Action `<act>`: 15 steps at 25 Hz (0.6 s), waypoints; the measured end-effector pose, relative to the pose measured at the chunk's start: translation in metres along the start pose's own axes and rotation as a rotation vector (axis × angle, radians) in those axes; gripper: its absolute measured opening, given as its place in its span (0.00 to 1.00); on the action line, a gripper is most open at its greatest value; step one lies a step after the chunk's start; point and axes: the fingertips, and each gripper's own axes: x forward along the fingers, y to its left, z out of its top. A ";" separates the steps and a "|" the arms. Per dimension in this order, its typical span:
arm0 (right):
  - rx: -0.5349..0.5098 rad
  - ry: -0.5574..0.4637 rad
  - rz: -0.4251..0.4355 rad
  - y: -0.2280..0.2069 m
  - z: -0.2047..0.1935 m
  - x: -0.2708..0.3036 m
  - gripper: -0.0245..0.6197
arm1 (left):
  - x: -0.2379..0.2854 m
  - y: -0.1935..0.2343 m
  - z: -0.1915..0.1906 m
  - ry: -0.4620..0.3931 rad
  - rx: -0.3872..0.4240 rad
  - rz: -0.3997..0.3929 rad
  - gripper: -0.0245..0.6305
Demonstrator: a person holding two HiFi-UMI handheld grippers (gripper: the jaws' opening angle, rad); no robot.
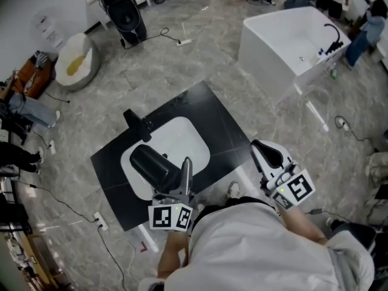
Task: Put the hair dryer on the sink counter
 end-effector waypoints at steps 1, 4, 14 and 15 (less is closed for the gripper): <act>0.001 0.002 -0.002 -0.003 0.000 -0.001 0.11 | 0.002 -0.001 -0.004 0.004 0.002 0.002 0.46; 0.000 0.008 -0.009 -0.010 -0.001 -0.005 0.11 | 0.010 -0.003 -0.013 0.014 0.003 0.002 0.46; -0.009 0.026 -0.006 -0.036 -0.003 -0.012 0.11 | 0.038 -0.009 -0.056 0.054 -0.014 0.017 0.46; -0.005 0.031 -0.002 -0.037 -0.004 -0.011 0.11 | 0.040 -0.009 -0.059 0.067 -0.010 0.023 0.46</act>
